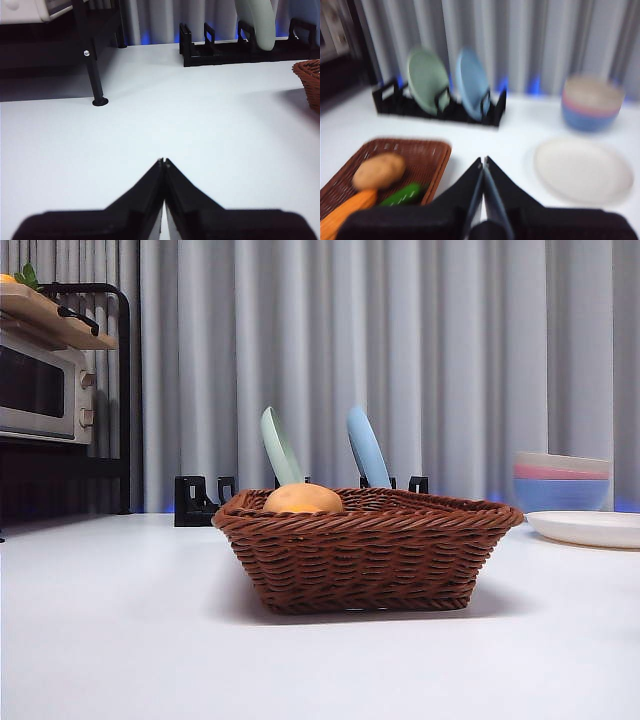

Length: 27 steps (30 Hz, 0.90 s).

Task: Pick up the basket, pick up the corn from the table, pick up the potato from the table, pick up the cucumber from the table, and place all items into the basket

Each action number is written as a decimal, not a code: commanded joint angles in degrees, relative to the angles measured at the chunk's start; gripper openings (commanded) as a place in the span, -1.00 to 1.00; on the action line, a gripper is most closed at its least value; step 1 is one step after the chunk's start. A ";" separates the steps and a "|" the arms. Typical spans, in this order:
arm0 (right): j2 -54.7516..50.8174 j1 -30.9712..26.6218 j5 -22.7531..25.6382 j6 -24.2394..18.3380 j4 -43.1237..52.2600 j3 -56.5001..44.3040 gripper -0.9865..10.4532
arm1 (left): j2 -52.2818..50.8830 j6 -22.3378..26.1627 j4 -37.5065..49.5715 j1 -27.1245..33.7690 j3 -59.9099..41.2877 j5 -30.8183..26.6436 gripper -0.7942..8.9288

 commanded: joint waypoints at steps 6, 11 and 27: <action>-8.96 -9.01 -3.32 -4.00 12.15 -16.33 -0.82 | -0.13 -0.33 -0.11 0.17 -0.70 0.02 -0.84; -11.87 -11.61 -3.30 -3.74 12.48 -23.43 -0.82 | -0.13 -0.33 -0.11 0.17 -0.70 0.02 -0.84; -19.17 -12.48 -3.21 5.55 10.25 -33.99 -0.82 | -0.13 -0.33 -0.11 0.17 -0.70 0.02 -0.84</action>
